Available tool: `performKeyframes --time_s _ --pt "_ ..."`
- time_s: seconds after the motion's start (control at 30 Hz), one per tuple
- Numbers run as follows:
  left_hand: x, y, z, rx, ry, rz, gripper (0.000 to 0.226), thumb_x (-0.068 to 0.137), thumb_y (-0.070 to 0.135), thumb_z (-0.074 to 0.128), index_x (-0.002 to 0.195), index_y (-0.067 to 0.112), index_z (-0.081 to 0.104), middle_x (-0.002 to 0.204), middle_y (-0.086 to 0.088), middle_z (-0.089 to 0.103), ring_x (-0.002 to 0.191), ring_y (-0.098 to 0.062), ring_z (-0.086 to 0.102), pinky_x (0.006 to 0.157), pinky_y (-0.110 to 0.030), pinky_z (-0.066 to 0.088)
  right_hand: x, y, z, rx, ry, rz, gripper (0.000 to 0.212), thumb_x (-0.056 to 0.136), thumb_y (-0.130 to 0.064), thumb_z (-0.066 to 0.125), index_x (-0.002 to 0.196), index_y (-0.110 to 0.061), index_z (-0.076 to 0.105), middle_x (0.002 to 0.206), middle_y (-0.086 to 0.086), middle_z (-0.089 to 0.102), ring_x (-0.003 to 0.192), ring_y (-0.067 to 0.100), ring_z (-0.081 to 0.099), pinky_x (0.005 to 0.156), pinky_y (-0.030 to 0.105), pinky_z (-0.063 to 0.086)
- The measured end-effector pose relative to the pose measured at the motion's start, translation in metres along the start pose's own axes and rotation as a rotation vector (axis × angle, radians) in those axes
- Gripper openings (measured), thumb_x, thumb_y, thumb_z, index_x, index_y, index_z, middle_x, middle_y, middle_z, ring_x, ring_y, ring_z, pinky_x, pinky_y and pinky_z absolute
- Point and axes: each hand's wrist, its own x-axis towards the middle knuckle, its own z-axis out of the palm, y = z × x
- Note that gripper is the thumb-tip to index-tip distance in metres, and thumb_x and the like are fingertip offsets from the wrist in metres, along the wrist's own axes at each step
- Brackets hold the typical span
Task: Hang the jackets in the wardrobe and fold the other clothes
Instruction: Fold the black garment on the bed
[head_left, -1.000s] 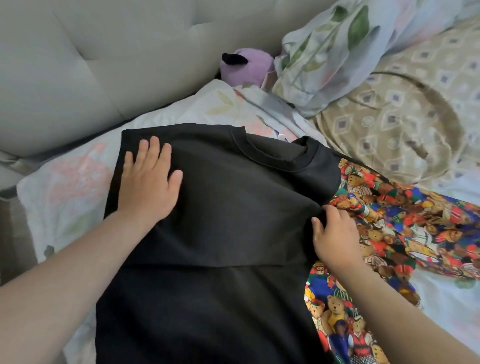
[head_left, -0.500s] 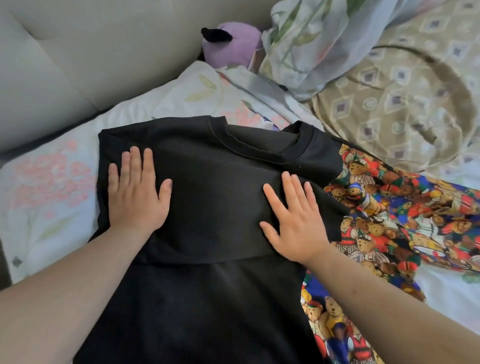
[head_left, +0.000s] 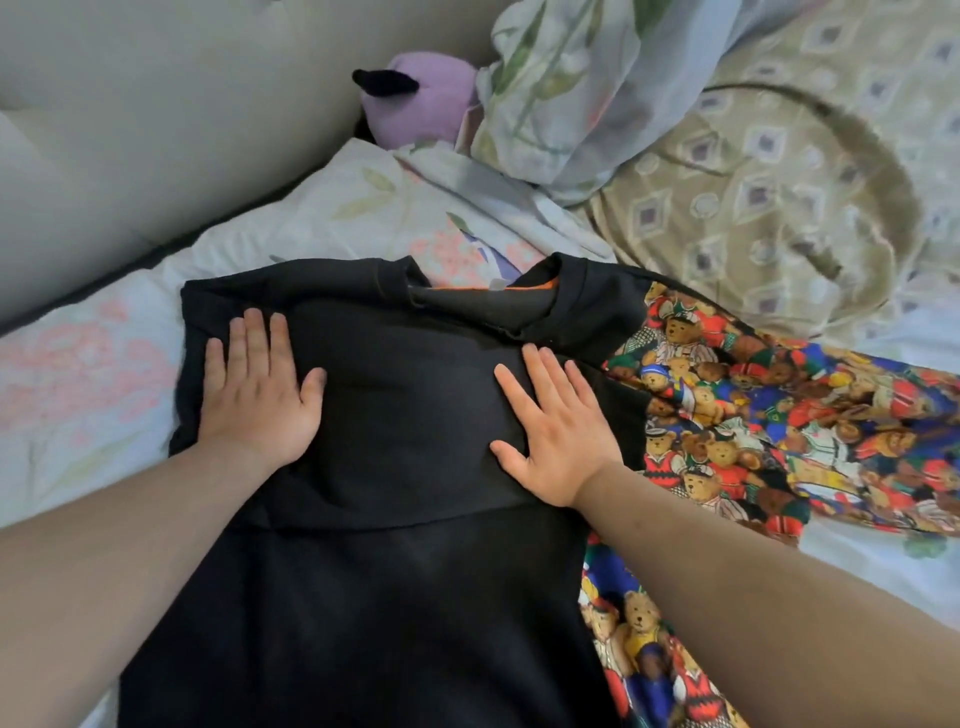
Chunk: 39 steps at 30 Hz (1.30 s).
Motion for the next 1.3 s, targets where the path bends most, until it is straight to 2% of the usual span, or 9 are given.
performKeyframes --time_s 0.17,0.27,0.43,0.53,0.63,0.7,0.87,1.0,1.3 --pt "-0.007 0.0 -0.033 0.032 -0.182 -0.077 0.074 0.099 0.053 0.006 0.156 0.009 -0.012 0.164 -0.013 -0.017 0.152 -0.027 -0.012 0.122 -0.049 -0.005 -0.036 0.003 -0.027 0.403 0.086 0.116 0.064 0.094 -0.039 0.054 0.151 -0.017 0.037 0.158 0.008 0.034 0.148 0.023 0.026 0.122 0.033 0.018" --pt "-0.031 0.022 -0.054 -0.245 0.048 -0.143 0.068 0.101 0.035 0.035 0.153 -0.003 0.012 0.16 -0.029 0.008 0.147 -0.045 0.008 0.118 -0.063 0.011 -0.1 0.032 -0.035 0.627 0.329 0.398 0.031 0.093 -0.028 0.056 0.121 -0.02 0.065 0.114 -0.009 0.067 0.108 0.004 0.057 0.094 0.017 0.043" --pt "-0.098 0.153 -0.073 -0.34 0.364 0.48 0.073 0.09 0.041 0.044 0.147 -0.002 0.03 0.156 -0.027 0.025 0.145 -0.043 0.02 0.118 -0.055 0.018 -0.206 0.134 -0.045 0.863 0.669 1.16 0.027 0.093 -0.023 0.058 0.066 -0.025 0.061 0.063 -0.008 0.061 0.066 0.013 0.058 0.055 0.024 0.042" --pt "-0.125 0.254 -0.065 -0.248 0.2 0.816 0.085 0.09 0.062 0.027 0.156 0.009 0.017 0.164 -0.012 0.011 0.152 -0.025 0.002 0.123 -0.042 0.005 -0.242 0.197 -0.047 1.379 0.842 1.481 0.019 0.097 -0.02 0.054 0.083 -0.009 0.062 0.08 0.014 0.065 0.074 0.031 0.065 0.051 0.028 0.051" --pt "-0.128 0.338 -0.047 -0.244 0.094 0.92 0.091 0.087 0.075 0.023 0.155 0.029 -0.014 0.165 -0.004 -0.014 0.147 -0.017 -0.023 0.12 -0.037 -0.013 -0.256 0.249 -0.047 1.562 0.864 1.655 0.035 0.096 -0.019 0.05 0.122 0.004 0.056 0.13 0.03 0.057 0.114 0.045 0.06 0.081 0.034 0.056" --pt "-0.124 0.38 -0.032 -0.24 -0.047 0.896 0.095 0.084 0.08 0.031 0.148 0.038 -0.026 0.162 -0.002 -0.025 0.142 -0.015 -0.032 0.116 -0.037 -0.021 -0.263 0.274 -0.052 1.373 0.943 1.795 0.037 0.085 -0.031 0.064 0.109 -0.004 0.06 0.101 0.012 0.065 0.083 0.028 0.063 0.075 0.034 0.052" --pt "-0.11 0.412 -0.006 -0.234 -0.134 0.737 0.125 0.056 0.094 0.036 0.152 0.037 -0.021 0.159 0.006 -0.028 0.138 -0.007 -0.033 0.113 -0.036 -0.023 -0.266 0.334 -0.079 1.669 1.214 1.716 0.032 0.088 -0.031 0.073 0.113 -0.013 0.064 0.081 -0.002 0.072 0.063 0.014 0.068 0.046 0.025 0.051" --pt "-0.105 0.415 -0.007 -0.212 -0.196 0.696 0.134 0.052 0.093 0.047 0.153 0.035 -0.02 0.157 0.008 -0.03 0.137 -0.007 -0.033 0.114 -0.037 -0.021 -0.267 0.367 -0.092 2.036 1.212 1.557 0.02 0.098 -0.034 0.06 0.096 -0.016 0.069 0.072 0.005 0.076 0.067 0.02 0.073 0.071 0.047 0.06" --pt "-0.096 0.417 -0.024 -0.166 -0.392 0.672 0.146 0.04 0.092 0.054 0.154 0.034 -0.018 0.16 0.004 -0.028 0.133 -0.006 -0.036 0.116 -0.04 -0.019 -0.268 0.37 -0.121 1.87 1.105 1.267 0.026 0.1 -0.025 0.057 0.124 -0.014 0.061 0.108 0.008 0.075 0.096 0.026 0.073 0.081 0.046 0.059"
